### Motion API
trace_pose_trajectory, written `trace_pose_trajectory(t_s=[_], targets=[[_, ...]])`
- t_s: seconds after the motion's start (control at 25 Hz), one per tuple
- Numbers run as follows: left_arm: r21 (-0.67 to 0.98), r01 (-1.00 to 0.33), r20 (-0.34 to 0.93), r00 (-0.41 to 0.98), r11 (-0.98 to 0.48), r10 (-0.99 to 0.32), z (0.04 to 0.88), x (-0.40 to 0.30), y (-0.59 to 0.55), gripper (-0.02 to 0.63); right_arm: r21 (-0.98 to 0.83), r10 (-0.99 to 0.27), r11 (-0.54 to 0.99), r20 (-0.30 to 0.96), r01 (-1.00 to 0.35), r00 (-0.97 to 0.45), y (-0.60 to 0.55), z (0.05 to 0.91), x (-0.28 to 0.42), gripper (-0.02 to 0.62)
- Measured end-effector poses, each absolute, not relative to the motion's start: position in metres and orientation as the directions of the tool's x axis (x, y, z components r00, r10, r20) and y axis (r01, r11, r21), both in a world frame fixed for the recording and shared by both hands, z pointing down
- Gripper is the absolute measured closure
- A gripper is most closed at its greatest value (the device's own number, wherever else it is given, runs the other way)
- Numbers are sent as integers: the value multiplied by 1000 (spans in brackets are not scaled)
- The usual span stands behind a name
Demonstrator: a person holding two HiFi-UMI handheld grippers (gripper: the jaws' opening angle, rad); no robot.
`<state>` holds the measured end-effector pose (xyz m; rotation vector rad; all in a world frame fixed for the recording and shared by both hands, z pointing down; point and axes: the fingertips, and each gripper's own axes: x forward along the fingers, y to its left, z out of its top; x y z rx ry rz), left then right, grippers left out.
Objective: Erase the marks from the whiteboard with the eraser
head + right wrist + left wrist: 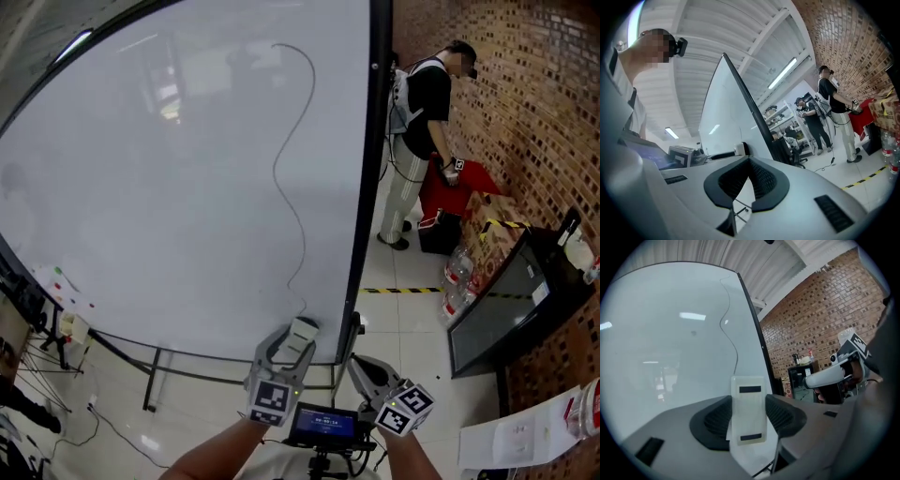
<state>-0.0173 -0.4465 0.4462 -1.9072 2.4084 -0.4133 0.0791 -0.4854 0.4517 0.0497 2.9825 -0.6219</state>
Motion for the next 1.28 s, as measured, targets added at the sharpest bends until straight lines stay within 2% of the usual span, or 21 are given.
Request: trace_pose_trajectory(t_s=[0.2, 0.4, 0.52, 0.8, 1.0, 1.28], targets=[[-204, -963, 79, -195, 175, -978, 416, -12, -441, 374, -376, 20, 924, -127, 67, -992, -482, 431, 85, 584], [-150, -985, -19, -83, 85, -996, 394, -10, -439, 374, -331, 45, 939, -160, 97, -986, -475, 409, 81, 584], [-179, -983, -3, -48, 48, -999, 392, -3, -438, 373, -336, 49, 936, -171, 105, -984, -471, 405, 79, 584], [-172, -982, 73, -96, 82, -993, 435, -24, -432, 373, -334, 42, 938, -168, 97, -985, -468, 413, 65, 584], [-215, -972, 38, -103, 92, -994, 418, -26, -428, 373, -338, 48, 936, -160, 101, -986, -461, 416, 57, 584], [-245, -969, 9, -32, 29, -999, 408, -8, -430, 373, -287, 70, 951, -172, 117, -983, -455, 408, 55, 584]])
